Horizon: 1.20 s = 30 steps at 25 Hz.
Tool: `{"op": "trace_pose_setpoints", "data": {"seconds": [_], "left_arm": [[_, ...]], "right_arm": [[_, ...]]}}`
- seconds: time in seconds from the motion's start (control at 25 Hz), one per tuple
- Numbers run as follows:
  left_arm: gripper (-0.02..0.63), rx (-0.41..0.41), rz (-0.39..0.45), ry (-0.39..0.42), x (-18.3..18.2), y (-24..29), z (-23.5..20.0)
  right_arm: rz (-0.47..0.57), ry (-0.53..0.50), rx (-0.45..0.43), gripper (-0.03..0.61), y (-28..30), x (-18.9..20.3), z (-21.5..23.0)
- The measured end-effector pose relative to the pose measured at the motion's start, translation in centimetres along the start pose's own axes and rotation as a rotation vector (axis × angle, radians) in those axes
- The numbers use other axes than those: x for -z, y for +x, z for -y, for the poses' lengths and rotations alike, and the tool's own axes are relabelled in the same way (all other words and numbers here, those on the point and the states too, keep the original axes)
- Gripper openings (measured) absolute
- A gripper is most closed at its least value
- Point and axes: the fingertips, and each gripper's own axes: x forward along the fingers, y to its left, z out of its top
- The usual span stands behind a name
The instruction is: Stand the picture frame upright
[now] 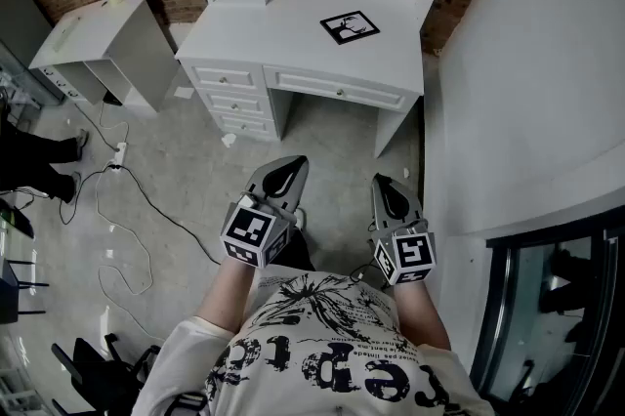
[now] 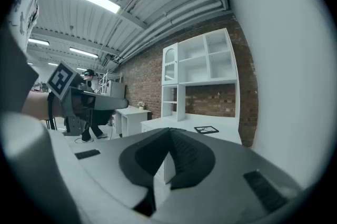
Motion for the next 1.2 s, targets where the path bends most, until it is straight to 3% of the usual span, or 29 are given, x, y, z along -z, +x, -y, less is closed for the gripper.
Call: {"op": "trace_pose_setpoints", "data": {"seconds": [0.24,0.72,1.2], "left_arm": [[0.012,-0.011,-0.012,-0.026,0.5,0.4,-0.2],[0.012,0.01,-0.07,-0.092,2.5,3.6,-2.5],[0.012,0.012,-0.079,-0.12,1.8,11.1,-13.4]], "right_arm": [[-0.002,-0.022,0.002,0.0,0.1,0.1,0.3],[-0.081,0.065,0.044,0.001,4.0,1.6,2.2],[-0.146,0.071,0.148,0.002,15.4,0.8,6.1]]}}
